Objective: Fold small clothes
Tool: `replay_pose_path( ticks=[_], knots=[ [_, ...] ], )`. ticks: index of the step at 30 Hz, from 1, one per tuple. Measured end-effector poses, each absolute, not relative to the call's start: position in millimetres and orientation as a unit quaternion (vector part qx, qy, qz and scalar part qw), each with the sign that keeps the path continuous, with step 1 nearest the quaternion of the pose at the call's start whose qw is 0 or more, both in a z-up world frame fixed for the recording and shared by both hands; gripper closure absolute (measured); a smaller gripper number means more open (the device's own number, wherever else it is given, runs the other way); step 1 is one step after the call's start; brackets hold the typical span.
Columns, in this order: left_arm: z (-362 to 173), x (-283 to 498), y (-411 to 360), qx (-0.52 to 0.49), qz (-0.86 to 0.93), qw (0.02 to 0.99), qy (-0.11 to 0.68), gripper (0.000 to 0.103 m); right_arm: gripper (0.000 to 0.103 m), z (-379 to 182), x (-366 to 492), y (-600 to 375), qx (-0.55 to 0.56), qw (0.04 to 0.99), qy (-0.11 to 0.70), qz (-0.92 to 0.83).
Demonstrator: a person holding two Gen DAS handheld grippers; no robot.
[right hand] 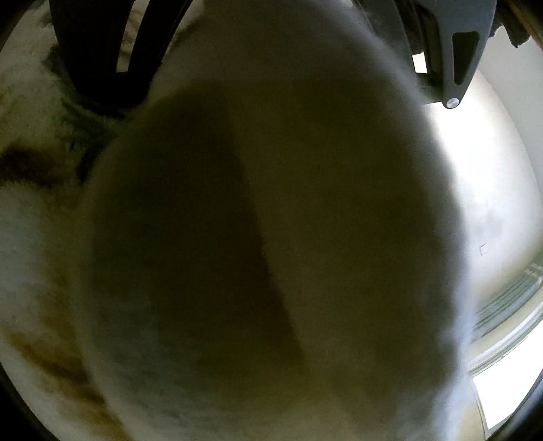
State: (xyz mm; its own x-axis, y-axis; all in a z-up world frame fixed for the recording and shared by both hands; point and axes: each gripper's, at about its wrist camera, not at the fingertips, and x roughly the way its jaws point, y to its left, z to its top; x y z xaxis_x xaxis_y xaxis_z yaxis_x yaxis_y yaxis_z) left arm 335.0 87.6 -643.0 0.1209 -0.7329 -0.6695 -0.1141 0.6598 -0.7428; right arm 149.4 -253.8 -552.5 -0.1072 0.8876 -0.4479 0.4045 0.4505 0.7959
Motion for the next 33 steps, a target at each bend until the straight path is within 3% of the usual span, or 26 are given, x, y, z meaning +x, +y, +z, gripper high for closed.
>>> replay_pose_path(
  ticks=[1,2,3,6,17,25,33],
  knots=[
    [-639.1,333.4,85.9,-0.325,-0.229,0.673,0.623,0.061,0.022,-549.3,148.6,-252.7,0.455,0.490,0.700,0.248],
    [-634.7,331.6,86.7,-0.322,-0.229,0.677,0.621,0.071,0.033,-543.4,144.7,-252.1,0.444,0.500,0.701,0.247],
    [-630.5,330.1,89.1,-0.323,-0.224,0.681,0.618,0.074,0.042,-538.4,142.6,-250.9,0.428,0.512,0.705,0.239],
    [-615.0,329.4,90.4,-0.316,-0.223,0.691,0.611,0.077,0.051,-526.8,139.5,-250.4,0.430,0.526,0.699,0.222],
    [-548.9,377.3,105.1,-0.333,-0.229,0.727,0.555,0.078,0.057,-467.1,150.3,-240.2,0.421,0.578,0.660,0.233],
    [-522.6,488.5,118.9,-0.333,-0.222,0.755,0.520,0.078,0.057,-415.4,241.7,-233.4,0.385,0.622,0.630,0.261],
    [-536.7,627.0,130.9,-0.326,-0.213,0.774,0.499,0.078,0.057,-421.3,366.2,-230.8,0.357,0.649,0.615,0.270]
  ],
)
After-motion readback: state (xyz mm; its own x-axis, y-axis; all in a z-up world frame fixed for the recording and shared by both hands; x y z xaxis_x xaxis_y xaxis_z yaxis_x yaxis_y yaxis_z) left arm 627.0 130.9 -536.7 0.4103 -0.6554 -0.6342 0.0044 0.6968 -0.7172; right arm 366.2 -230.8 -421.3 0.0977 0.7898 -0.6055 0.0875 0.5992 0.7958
